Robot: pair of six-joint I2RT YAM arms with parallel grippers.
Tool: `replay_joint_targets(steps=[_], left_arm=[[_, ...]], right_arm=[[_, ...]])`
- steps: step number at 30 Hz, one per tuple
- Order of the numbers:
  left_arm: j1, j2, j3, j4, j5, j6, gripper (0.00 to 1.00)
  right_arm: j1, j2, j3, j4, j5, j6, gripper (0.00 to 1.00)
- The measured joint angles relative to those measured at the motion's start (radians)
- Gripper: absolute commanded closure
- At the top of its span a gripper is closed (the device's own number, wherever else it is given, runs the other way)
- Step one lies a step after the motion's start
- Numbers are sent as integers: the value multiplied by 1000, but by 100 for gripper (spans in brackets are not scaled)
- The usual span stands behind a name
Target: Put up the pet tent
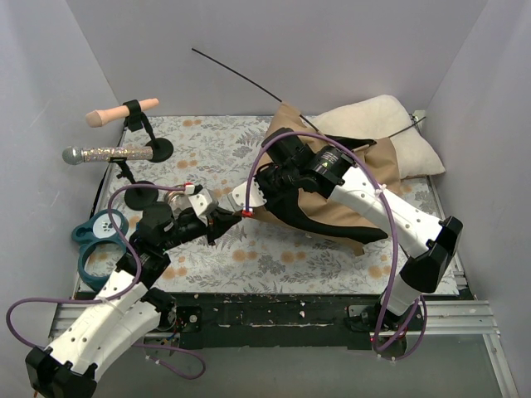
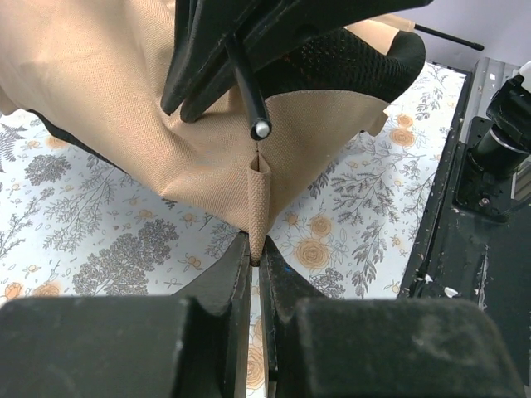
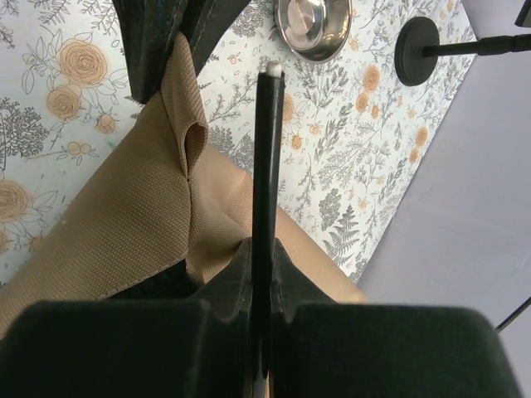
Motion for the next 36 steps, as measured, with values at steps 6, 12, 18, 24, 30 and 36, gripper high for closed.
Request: replay_joint_targets(steps=[6,12,18,24,30,36], left_arm=[[0,-42,1,-24,1,-22,100],[0,-80,10,-87,0,-42,100],[1,-82,10,-103,-6,-53,100],[1,-79,10,-103,-7,-58,100],[1,-69,16,-98,-6,-62,100],[1,-66,17,-97,-2,-59,100]], right_arm=[[4,-12,-47,44,40,-2,99],[3,-48,-147,88,73,-27,99],[-10,-56,-153,97,82,-30,99],[-15,-70,-155,95,76,-42,99],[-14,-72,-158,91,74,-75,99],[-4,-71,-158,84,82,-80,99]])
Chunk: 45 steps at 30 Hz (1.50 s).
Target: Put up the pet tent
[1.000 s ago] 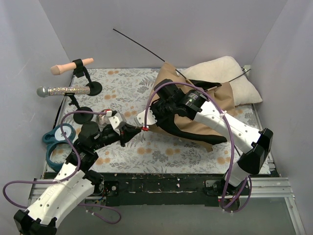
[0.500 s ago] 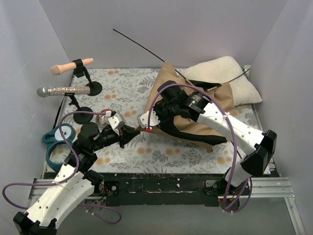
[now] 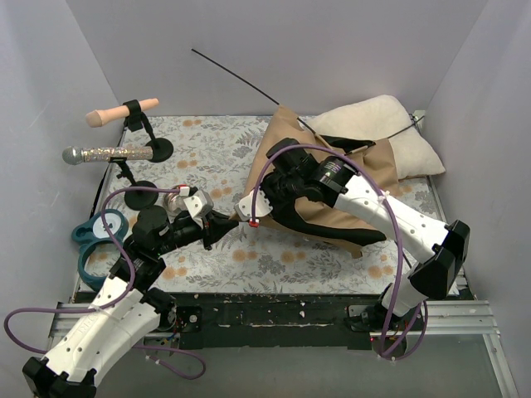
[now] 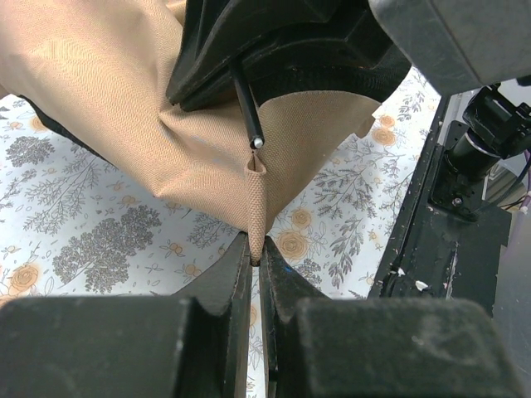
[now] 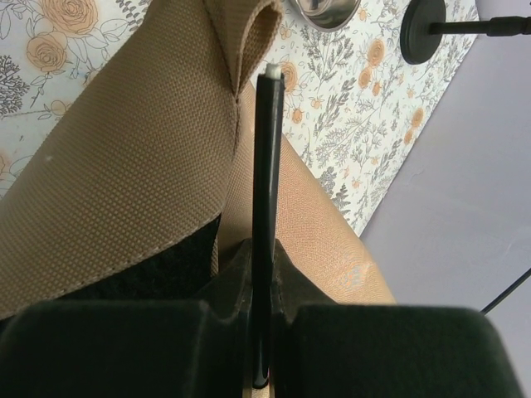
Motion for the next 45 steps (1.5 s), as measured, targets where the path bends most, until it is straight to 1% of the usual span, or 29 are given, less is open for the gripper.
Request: replay_joint_targets(steps=[26,33,37,38,39,43,45], left_arm=[[0,23,6,-24,5,9,100],[0,91,57,-58,14,8,100],[0,116,83,-87,14,0,86],[0,117,87,-96,14,-5,81],[0,118,92,-105,16,-9,73],[0,119,114,-124,32,-28,52],[0,119,124,-132,36,-38,45]], right_arm=[[31,50,2,-11,11,-2,99],[36,62,4,-13,19,-13,99],[41,73,10,-12,27,-26,99],[43,74,10,-12,28,-29,99],[45,76,10,-12,30,-31,99],[56,87,10,-7,32,-40,99],[61,97,16,-7,31,-41,99]])
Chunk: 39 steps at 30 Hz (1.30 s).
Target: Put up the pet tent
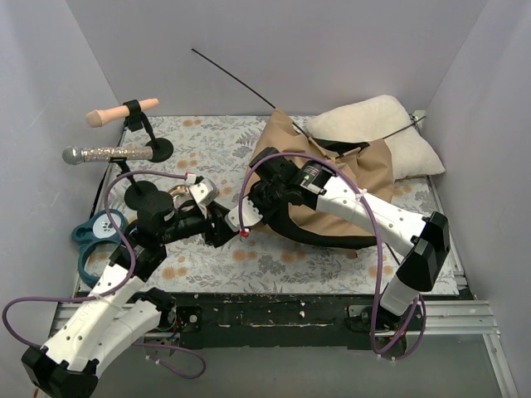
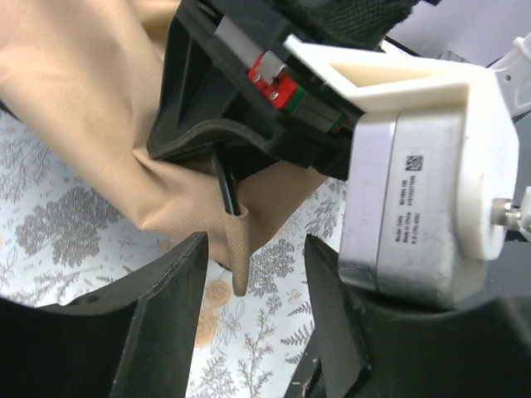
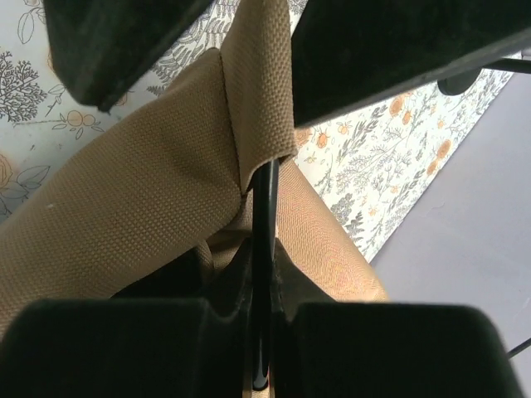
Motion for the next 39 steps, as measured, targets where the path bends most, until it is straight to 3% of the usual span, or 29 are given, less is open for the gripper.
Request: replay_joint_targets(steps=[6,15,21,24,29,33,39], left_arm=[[7,-2,60,-127,-26,27,16],[10,1,223,-404,-107,94,7],[35,45,295,-482,-296,133,2],[47,45,310,-481,-341,172,2],[50,-40,341,-510,-219,314,2],[45,-54,384,-503,-143,319,2],[47,47,384,-411,-193,170,2]], right_arm=[[0,4,-6,15,-4,-8,99],[1,-2,-101,127,1,3,99],[0,-2,-133,201,28,33,94],[6,-1,-179,233,29,43,83],[22,16,-211,257,39,74,43],[24,44,-186,277,53,137,33],[14,36,-133,269,70,234,23]])
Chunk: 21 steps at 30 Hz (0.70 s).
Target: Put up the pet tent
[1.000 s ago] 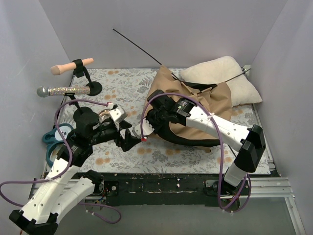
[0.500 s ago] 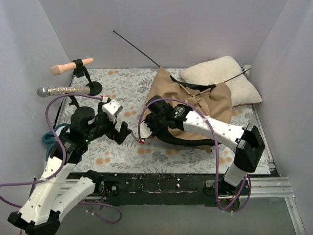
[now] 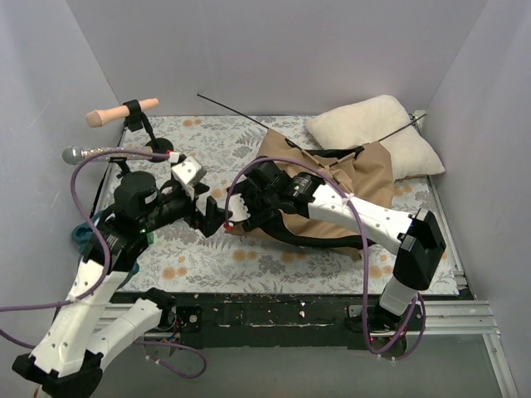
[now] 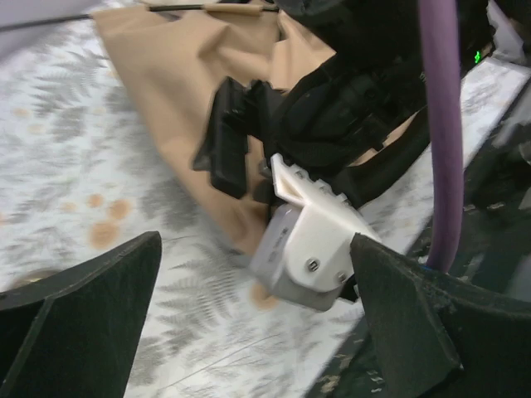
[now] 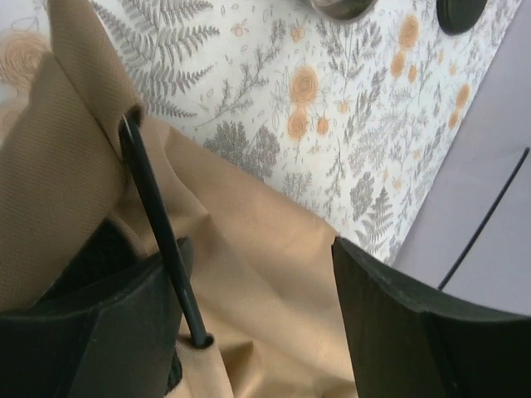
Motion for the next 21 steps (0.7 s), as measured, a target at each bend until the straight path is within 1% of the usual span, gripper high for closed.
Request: replay_joint_targets(steps=[4,9,11,16,21], left_arm=[[10,73,0,73,-12,-126,2],[63,144,17,127,57,-246,2],[97,169,25,142,91,-277,2],[223,256,35,181,140,-312,2],[238,301,39,199,202,-322,2]], right_arm=[[-23,-30,-8,-22,34,44,21],[-37,-118,-113,-13,69,85,20],[-37,-147,-145,-15,76,109,20],[-34,-201,-164,10,72,152,22],[-34,-211,-173,61,93,175,23]])
